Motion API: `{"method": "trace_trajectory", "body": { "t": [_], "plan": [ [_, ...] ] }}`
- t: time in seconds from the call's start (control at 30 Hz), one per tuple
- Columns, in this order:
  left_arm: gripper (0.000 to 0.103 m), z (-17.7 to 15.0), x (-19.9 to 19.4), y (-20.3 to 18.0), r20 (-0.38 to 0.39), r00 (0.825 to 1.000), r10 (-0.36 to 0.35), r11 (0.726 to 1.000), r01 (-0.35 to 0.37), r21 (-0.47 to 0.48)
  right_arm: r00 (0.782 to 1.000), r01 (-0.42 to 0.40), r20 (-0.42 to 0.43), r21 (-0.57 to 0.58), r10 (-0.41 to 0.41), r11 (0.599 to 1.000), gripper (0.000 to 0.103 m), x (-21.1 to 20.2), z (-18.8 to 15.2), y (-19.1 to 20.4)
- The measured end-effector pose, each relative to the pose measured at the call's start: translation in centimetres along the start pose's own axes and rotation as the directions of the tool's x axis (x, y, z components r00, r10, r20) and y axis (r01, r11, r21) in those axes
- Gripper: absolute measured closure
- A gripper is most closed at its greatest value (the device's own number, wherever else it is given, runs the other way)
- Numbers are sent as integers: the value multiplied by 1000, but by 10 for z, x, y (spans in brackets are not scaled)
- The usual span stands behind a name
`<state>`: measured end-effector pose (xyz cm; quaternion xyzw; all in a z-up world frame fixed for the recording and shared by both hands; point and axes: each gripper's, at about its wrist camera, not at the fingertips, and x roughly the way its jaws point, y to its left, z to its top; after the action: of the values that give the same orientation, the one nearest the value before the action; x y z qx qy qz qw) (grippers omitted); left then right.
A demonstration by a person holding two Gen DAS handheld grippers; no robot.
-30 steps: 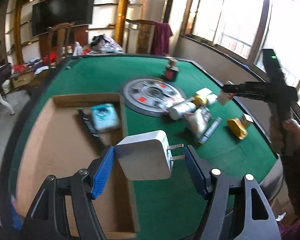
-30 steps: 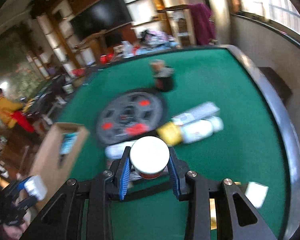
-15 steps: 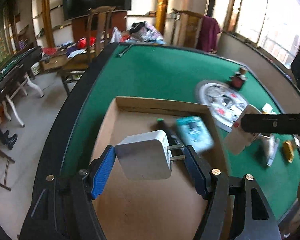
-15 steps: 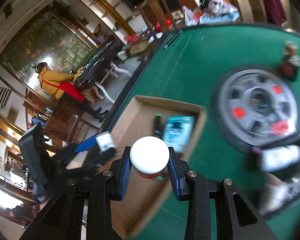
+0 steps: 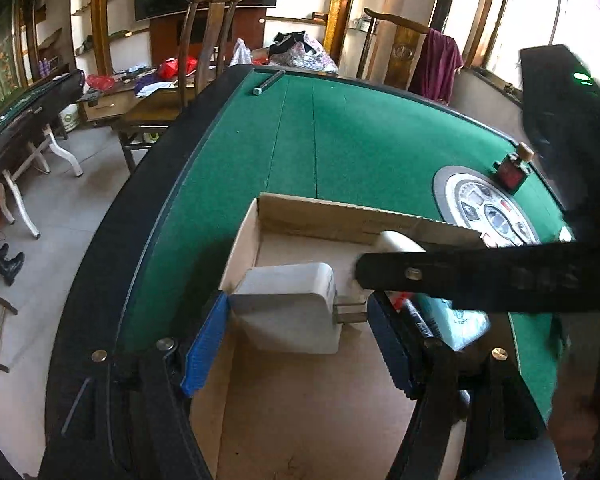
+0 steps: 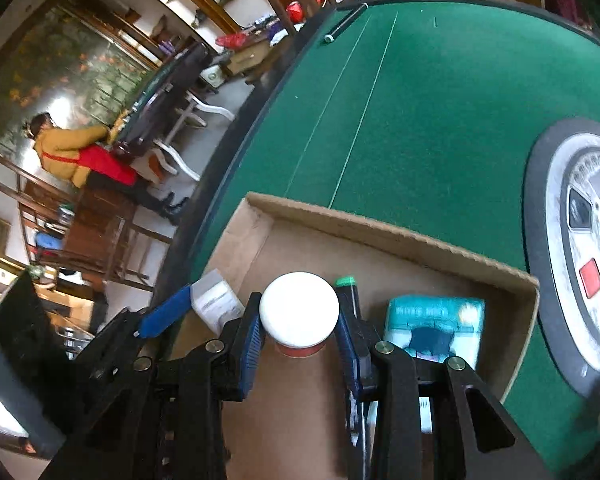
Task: Organize objects
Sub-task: 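Place the charger in the box with left gripper while right gripper places the jar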
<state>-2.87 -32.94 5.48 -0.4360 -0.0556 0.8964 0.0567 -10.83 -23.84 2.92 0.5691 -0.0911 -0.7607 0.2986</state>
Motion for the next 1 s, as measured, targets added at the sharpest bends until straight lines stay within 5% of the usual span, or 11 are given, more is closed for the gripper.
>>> {"method": "trace_trajectory", "body": {
  "t": [0.2,0.47,0.8,1.0],
  "plan": [
    [23,-2,-20,6,42,999,-27,998,29,-59,1000,-17,-11,10,17,1000,60,4,13,-5],
    [18,-25,-49,-6,178,982,-68,981,98,-168,989,-25,147,-2,25,1000,44,-56,8,-11],
    [17,-47,-13,-47,-30,996,-85,977,77,-199,965,-18,262,0,17,1000,36,-150,-73,-51],
    [17,-63,-19,-64,-41,990,-132,970,120,-211,938,-44,345,95,9,995,32,-197,-121,-106]
  ]
}}
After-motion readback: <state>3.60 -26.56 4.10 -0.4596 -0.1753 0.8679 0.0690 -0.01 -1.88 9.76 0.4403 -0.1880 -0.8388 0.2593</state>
